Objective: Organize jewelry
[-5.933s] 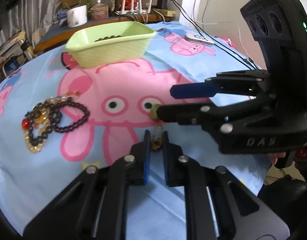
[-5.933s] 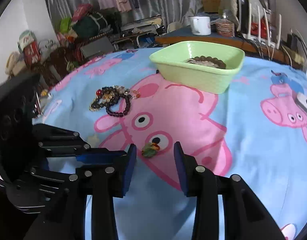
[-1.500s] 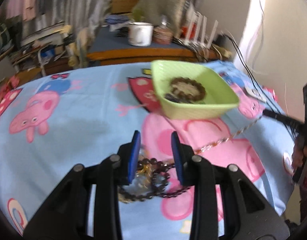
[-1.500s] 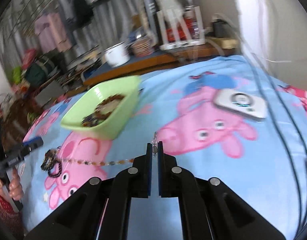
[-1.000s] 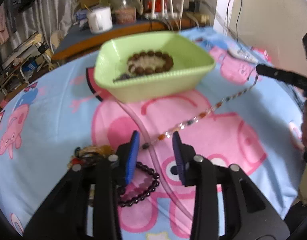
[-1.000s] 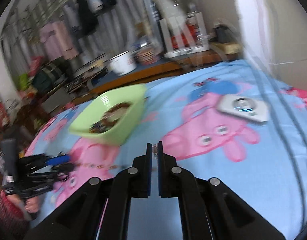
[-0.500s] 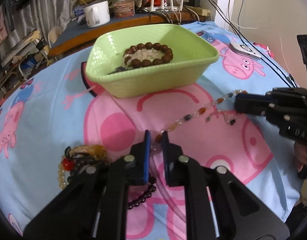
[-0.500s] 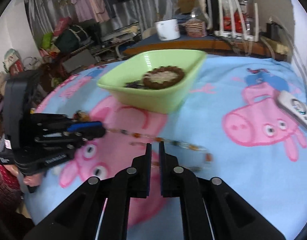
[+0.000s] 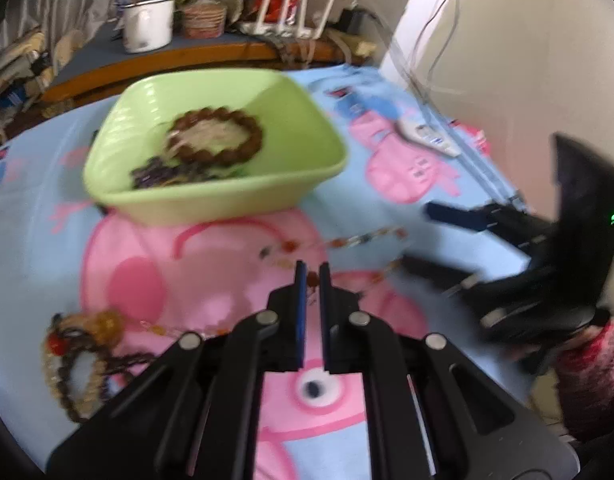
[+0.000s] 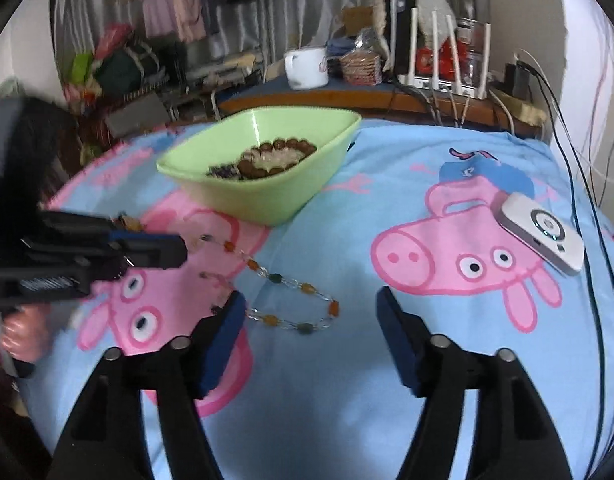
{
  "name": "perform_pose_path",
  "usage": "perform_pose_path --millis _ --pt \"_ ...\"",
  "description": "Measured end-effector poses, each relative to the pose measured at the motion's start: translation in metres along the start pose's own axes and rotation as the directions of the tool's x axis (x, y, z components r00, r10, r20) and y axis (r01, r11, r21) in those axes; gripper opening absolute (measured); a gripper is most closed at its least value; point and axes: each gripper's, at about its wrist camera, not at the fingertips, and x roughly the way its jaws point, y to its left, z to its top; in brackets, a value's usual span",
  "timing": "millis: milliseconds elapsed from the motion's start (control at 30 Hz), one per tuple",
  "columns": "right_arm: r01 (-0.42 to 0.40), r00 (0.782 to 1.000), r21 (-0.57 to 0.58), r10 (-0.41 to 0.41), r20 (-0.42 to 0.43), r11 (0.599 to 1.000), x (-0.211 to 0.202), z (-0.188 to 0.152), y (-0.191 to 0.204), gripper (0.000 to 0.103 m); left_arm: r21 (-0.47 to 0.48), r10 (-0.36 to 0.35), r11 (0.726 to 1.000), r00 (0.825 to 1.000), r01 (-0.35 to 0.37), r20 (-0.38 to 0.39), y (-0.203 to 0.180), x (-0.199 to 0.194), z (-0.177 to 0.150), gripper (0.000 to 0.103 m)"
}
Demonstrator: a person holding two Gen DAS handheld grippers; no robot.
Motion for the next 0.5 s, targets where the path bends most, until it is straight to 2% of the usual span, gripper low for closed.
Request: perform_pose_path --millis 33,100,167,200,233,267,300,400,500 --pt "0.009 1.000 -0.014 -0.009 -0.006 1.000 0.004 0.000 0.001 0.051 -0.008 -0.015 1.000 1.000 0.015 0.007 -0.001 -0.001 0.001 0.005" --pt "0.009 0.997 -0.025 -0.011 -0.073 1.000 0.018 0.002 0.004 0.051 -0.027 -0.020 0.999 1.000 0.020 0.009 0.001 0.001 0.001 0.005" --pt "0.022 0.996 -0.061 -0.027 -0.088 0.998 0.024 0.004 0.013 0.051 -0.065 0.006 0.998 1.000 -0.006 -0.009 0.013 0.006 -0.002 0.005" --pt "0.016 0.996 -0.070 -0.022 -0.091 0.997 0.025 0.005 0.017 0.048 -0.086 0.014 0.996 1.000 -0.016 -0.018 0.018 0.008 -0.004 0.005" --pt "0.020 0.996 -0.086 -0.027 -0.088 0.996 0.027 0.006 0.024 0.042 -0.117 0.022 0.993 0.999 -0.026 -0.029 0.026 0.010 -0.007 0.005" --pt "0.006 0.997 -0.098 -0.014 -0.082 0.995 0.027 0.006 0.029 0.019 -0.137 0.029 0.990 0.999 -0.033 -0.033 0.031 0.010 -0.010 0.005" --pt "-0.013 0.997 -0.104 0.005 -0.079 0.994 0.026 0.007 0.035 0.000 -0.161 0.037 0.986 0.999 -0.042 -0.034 0.038 0.009 -0.013 0.005" --pt "-0.051 0.996 -0.109 0.042 -0.077 0.993 0.027 0.008 0.050 0.000 -0.203 0.039 0.978 0.999 -0.042 -0.019 0.050 0.001 -0.019 0.005" --pt "-0.169 0.982 -0.035 0.165 -0.094 0.985 0.030 0.010 0.057 0.000 -0.217 0.034 0.975 0.999 -0.034 -0.003 0.053 -0.010 -0.021 0.005"
